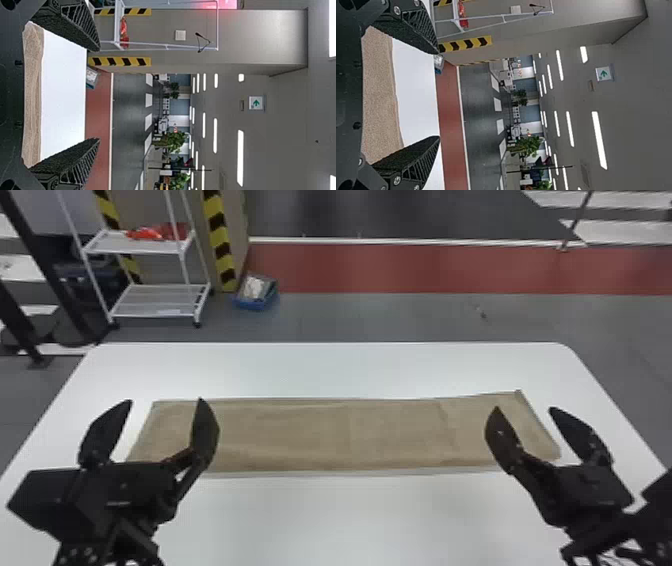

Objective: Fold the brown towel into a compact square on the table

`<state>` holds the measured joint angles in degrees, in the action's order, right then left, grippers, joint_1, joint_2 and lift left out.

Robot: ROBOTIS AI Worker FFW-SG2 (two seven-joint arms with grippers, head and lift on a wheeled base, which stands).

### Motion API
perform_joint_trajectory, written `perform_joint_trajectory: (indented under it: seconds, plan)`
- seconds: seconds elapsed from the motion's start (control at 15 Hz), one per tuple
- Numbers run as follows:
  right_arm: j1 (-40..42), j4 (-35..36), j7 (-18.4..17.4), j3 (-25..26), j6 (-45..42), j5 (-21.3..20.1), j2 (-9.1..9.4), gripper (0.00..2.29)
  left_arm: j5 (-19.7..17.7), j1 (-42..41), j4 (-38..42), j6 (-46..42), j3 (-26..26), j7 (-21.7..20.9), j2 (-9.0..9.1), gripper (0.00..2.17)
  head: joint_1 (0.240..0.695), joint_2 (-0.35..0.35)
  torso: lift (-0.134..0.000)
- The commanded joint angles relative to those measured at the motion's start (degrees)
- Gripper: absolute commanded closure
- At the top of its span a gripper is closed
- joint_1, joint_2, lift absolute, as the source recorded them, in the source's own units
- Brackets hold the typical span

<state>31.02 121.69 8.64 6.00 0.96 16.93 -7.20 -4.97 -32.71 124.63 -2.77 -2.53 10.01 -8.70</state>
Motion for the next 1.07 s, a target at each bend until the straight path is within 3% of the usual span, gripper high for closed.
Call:
perform_joint_trajectory:
  seconds: [0.0, 1.0]
  plan:
    - [0.0, 0.31, -0.03, 0.06, 0.58, 0.03, -0.1, 0.14, -0.04, 0.01, -0.18, 0.09, 0.16, 0.09, 0.0, 0.08, 0.695, -0.014, -0.123]
    - [-1.49, -0.57, -0.03, 1.12, 4.27, -0.23, -0.28, 0.14, 0.04, 1.42, -2.73, -0.08, 0.16, -0.35, 0.0, 0.08, 0.695, -0.024, -0.123]
